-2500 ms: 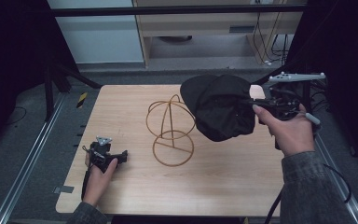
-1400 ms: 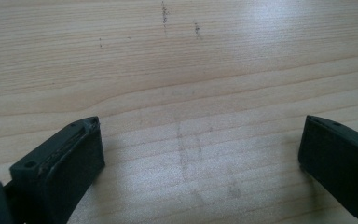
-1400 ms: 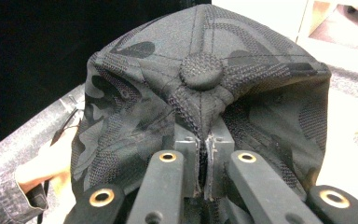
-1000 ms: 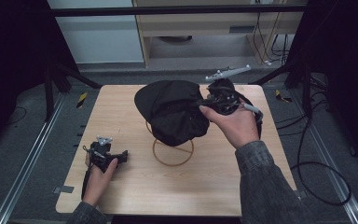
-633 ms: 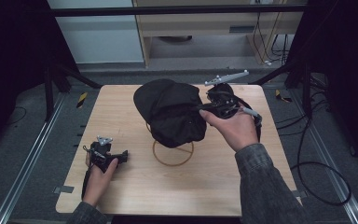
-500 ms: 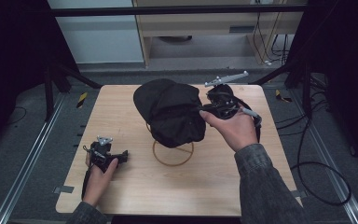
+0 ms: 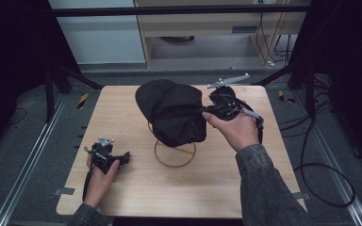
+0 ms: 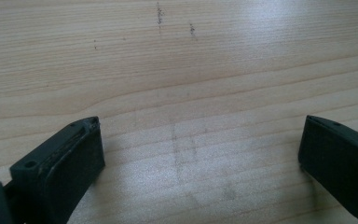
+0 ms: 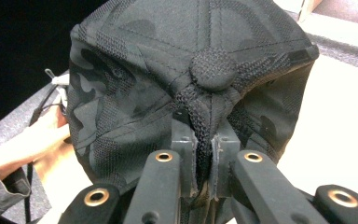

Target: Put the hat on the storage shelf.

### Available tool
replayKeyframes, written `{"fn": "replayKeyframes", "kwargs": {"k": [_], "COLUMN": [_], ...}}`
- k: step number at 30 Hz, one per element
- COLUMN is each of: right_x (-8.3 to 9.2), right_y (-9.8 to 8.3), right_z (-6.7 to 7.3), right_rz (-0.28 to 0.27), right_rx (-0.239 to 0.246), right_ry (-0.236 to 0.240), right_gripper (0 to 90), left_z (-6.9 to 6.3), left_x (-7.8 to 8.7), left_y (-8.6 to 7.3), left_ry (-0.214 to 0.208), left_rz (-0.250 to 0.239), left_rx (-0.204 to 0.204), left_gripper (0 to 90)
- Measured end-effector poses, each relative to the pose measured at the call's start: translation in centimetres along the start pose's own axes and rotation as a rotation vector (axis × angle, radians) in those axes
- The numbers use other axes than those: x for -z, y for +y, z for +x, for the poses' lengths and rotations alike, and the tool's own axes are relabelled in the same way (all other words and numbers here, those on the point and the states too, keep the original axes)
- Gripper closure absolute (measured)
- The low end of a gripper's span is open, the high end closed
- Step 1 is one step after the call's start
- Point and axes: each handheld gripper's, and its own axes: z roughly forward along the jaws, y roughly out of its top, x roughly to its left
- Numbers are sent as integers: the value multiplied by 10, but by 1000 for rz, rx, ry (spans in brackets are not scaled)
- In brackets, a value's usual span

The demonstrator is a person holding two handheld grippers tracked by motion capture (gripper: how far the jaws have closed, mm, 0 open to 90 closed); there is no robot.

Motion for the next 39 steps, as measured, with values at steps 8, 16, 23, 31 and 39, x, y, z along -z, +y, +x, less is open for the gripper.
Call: {"fn": "replayKeyframes", "kwargs": {"k": [8,16,23,31,39], "right_x": [-5,-11,-15,-16,-20], "right_y": [2,8,12,14,13], "right_z": [6,11,14,16,18], "right_rz": [7,10,16,23,31], "right_rx": [19,26,31,37,48], "right_ry": [-9,-11,-14,-21,-30], "right_gripper": [817,809,799,786,771], "left_z": [0,-1,-1,-2,-3], "left_x": [0,0,0,0,0], "left_y": [0,0,0,0,0], "left_ry": [-2,-5,-7,-7,-11], "left_rz": [0,-2,-2,-1,-2], "left_rx": [-2,-4,-5,-9,-10], "left_gripper": [0,0,0,0,0]}}
